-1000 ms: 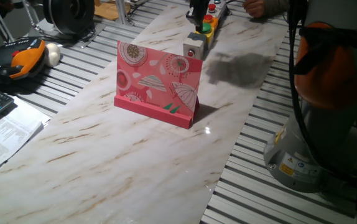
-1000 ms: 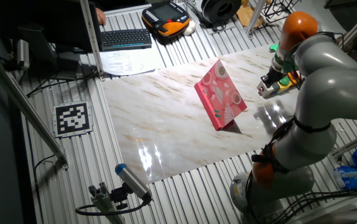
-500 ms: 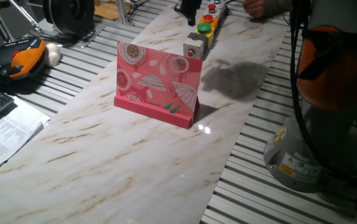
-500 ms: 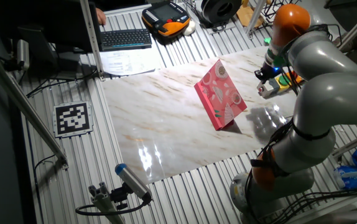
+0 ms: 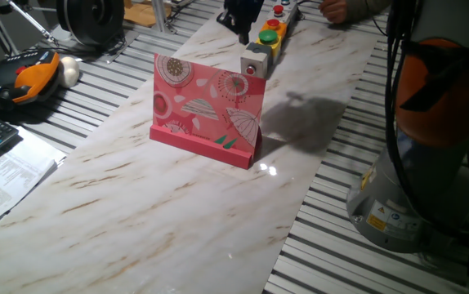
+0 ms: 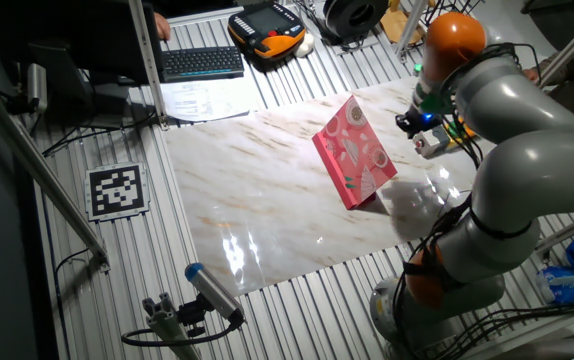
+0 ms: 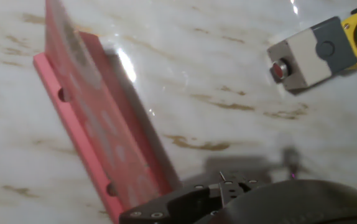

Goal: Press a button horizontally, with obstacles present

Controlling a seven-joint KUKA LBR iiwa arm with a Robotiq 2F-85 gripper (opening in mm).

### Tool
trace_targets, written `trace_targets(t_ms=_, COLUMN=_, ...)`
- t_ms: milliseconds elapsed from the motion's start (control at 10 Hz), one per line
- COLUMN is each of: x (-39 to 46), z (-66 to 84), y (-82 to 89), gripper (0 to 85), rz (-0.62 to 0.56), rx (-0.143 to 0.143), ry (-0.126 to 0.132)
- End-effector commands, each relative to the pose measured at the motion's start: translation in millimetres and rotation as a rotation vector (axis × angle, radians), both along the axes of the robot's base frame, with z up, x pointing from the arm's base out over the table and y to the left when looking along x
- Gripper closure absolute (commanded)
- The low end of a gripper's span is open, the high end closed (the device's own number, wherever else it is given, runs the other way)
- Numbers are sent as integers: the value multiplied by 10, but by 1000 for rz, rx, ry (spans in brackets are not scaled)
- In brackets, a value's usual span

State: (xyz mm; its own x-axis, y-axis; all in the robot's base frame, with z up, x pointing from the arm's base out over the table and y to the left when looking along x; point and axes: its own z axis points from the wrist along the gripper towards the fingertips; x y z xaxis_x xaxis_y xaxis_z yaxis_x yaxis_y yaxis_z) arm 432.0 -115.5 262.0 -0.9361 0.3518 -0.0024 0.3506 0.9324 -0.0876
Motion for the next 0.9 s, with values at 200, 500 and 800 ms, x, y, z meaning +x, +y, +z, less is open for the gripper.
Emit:
trace_targets(t_ms=200, x=-51, z=47, y=125, gripper=850, rz=-34, rx=-4, ry=14)
trace_targets(t_ms=500, x=-31, z=25, y=115, gripper=850, rz=-45, rx=-18, ry=5)
trace_targets(t_ms=800, x=-28, z=19, y=119, gripper=850, rz=-44, rx=-26, ry=-6)
